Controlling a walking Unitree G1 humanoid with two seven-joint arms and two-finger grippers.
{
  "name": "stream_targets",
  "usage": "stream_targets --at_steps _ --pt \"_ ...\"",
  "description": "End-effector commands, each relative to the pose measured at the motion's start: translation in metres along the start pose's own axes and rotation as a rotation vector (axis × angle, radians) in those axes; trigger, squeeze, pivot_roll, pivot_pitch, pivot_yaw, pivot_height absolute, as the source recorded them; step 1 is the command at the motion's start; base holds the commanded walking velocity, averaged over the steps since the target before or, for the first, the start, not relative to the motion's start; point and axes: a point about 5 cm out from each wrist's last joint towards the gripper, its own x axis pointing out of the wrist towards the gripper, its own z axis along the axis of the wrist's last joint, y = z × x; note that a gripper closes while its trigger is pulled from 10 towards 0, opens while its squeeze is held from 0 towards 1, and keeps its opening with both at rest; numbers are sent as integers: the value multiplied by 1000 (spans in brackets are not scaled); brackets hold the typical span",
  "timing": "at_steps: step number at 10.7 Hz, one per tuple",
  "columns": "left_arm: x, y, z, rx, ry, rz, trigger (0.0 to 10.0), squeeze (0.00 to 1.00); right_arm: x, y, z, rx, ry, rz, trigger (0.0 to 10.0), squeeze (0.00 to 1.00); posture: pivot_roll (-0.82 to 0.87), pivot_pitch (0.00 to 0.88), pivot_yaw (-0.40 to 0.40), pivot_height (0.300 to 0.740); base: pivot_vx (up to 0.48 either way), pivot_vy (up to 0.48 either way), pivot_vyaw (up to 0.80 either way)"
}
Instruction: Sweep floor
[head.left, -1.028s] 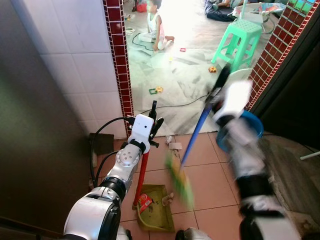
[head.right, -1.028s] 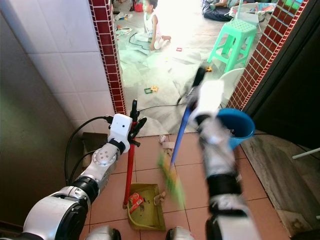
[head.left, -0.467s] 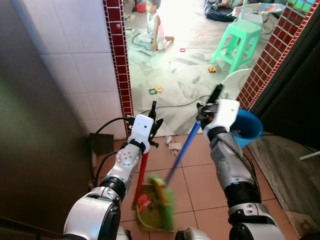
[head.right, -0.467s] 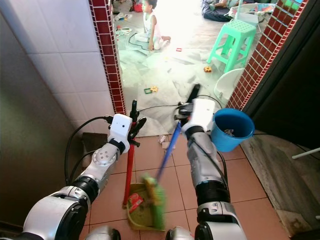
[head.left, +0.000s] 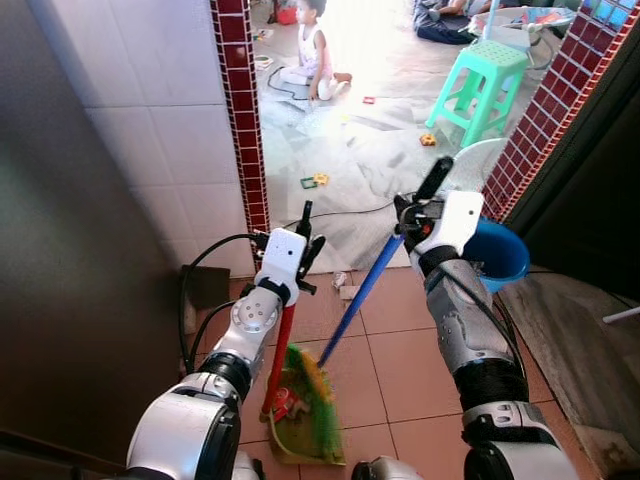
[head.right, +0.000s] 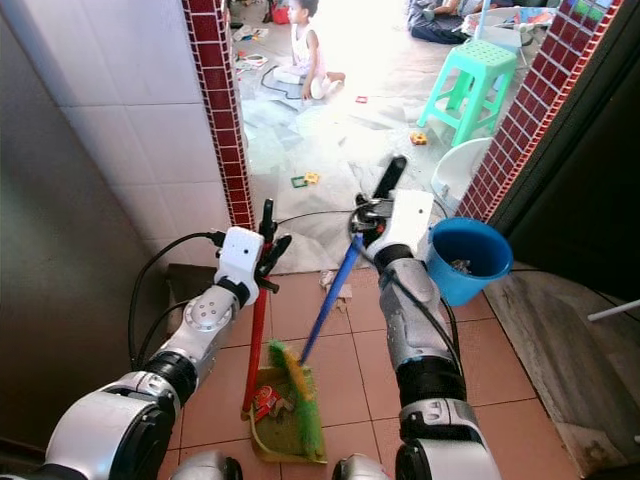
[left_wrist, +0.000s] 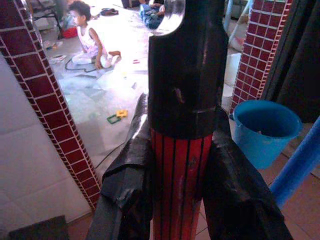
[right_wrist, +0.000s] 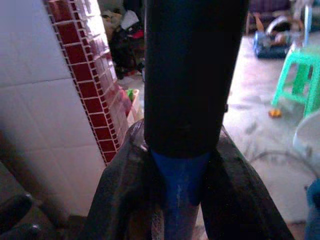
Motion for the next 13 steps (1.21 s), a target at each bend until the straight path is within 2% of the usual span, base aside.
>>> stream_targets --at_steps 1,3,5,8,9,11,13 --pt "1 0 -1 2 27 -2 10000 0 1 -4 16 -65 -72 3 10000 0 -65 0 -17 740 0 0 0" --pt "1 4 -1 -11 26 17 10000 0 0 -17 16 -110 -83 -57 10000 0 -67 0 -10 740 0 0 0" --pt "1 15 4 -44 -2 56 10000 0 -2 -23 9 -159 -57 -92 10000 0 -61 0 -4 740 0 0 0" --pt "-2 37 14 -71 -92 114 10000 0 -16 -26 -18 -186 22 -156 10000 0 -56 0 12 740 0 0 0" --pt "-6 40 14 -66 -115 116 10000 0 -21 -26 -28 -178 38 -178 10000 0 -56 0 20 740 0 0 0" --pt "-17 31 -1 -52 -114 70 10000 0 -32 -30 -43 -281 61 -220 10000 0 -56 0 36 740 0 0 0" --pt "-31 30 -15 -78 -105 77 10000 0 -42 -37 -50 -242 67 -245 10000 0 -46 0 38 740 0 0 0"
